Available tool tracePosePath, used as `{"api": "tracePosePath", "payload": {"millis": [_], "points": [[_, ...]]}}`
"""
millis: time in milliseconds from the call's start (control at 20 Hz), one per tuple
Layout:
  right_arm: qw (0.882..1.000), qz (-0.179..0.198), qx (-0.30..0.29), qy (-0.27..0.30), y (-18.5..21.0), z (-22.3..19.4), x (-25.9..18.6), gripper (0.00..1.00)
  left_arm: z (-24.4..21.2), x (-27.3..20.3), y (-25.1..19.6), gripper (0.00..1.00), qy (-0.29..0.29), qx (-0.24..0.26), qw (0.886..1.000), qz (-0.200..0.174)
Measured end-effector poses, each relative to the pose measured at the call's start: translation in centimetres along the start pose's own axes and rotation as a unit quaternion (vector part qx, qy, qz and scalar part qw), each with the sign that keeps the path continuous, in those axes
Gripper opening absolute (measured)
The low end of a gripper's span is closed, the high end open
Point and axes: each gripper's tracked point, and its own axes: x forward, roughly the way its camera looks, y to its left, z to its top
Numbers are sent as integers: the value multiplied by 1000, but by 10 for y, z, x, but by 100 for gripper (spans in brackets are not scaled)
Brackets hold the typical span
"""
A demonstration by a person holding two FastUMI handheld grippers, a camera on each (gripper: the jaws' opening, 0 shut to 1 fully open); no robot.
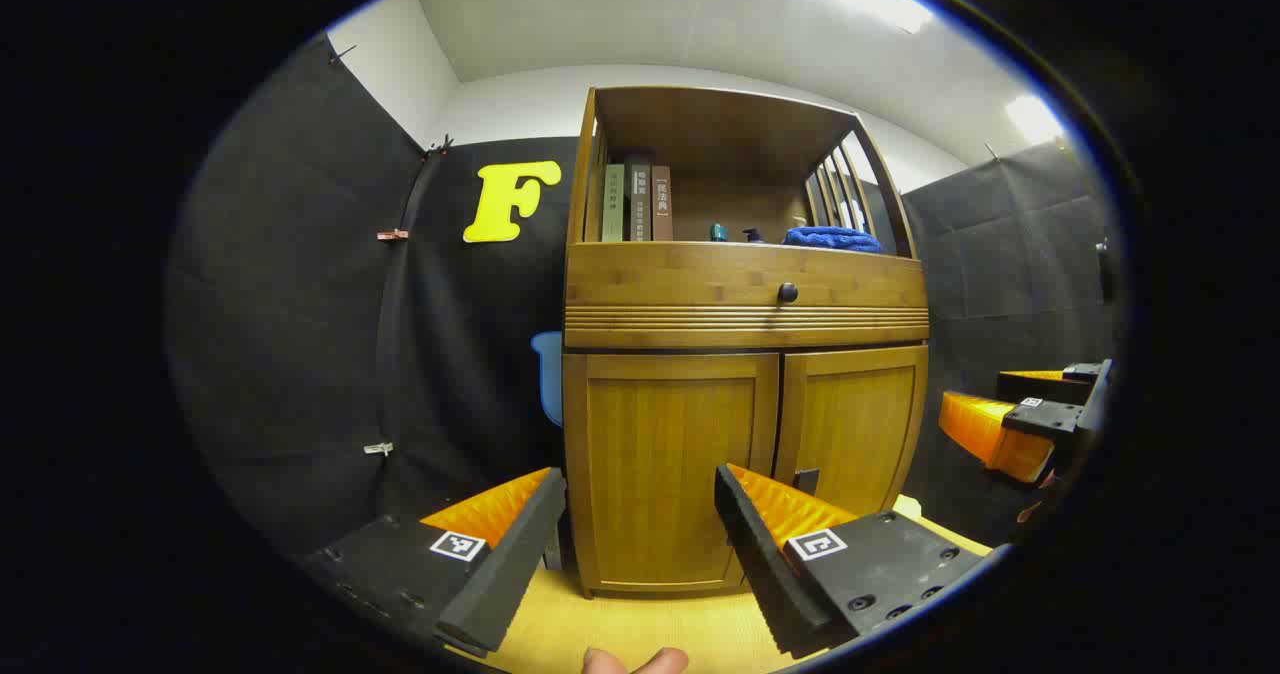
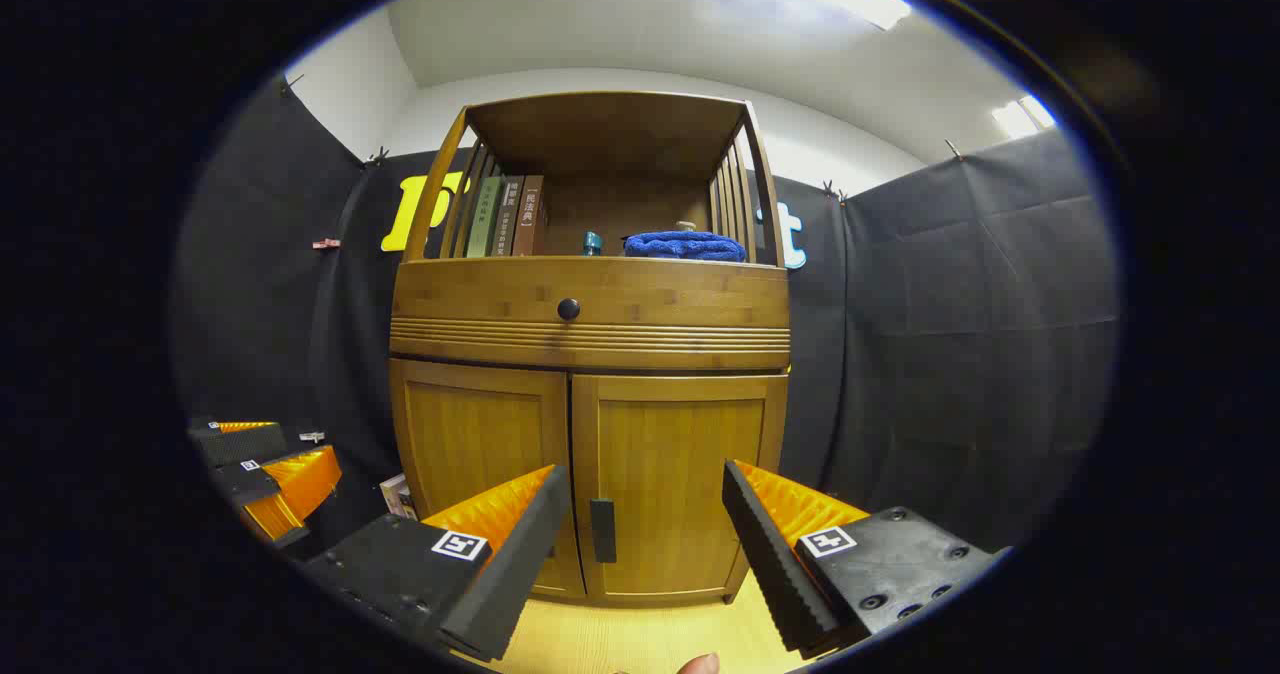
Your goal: Open the right door of the double-door shoe cabinet with the right hand, and open the left door with the left hand.
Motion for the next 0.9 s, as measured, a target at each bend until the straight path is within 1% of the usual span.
{"api": "tracePosePath", "payload": {"millis": [350,900], "points": [[1000,-8,-6,-5,-4,3,0,97,0,0,1,92,-1,1,1000,-1],[1000,-6,-6,-7,-4,5,2,97,0,0,4,92,-1,-1,1000,5]]}}
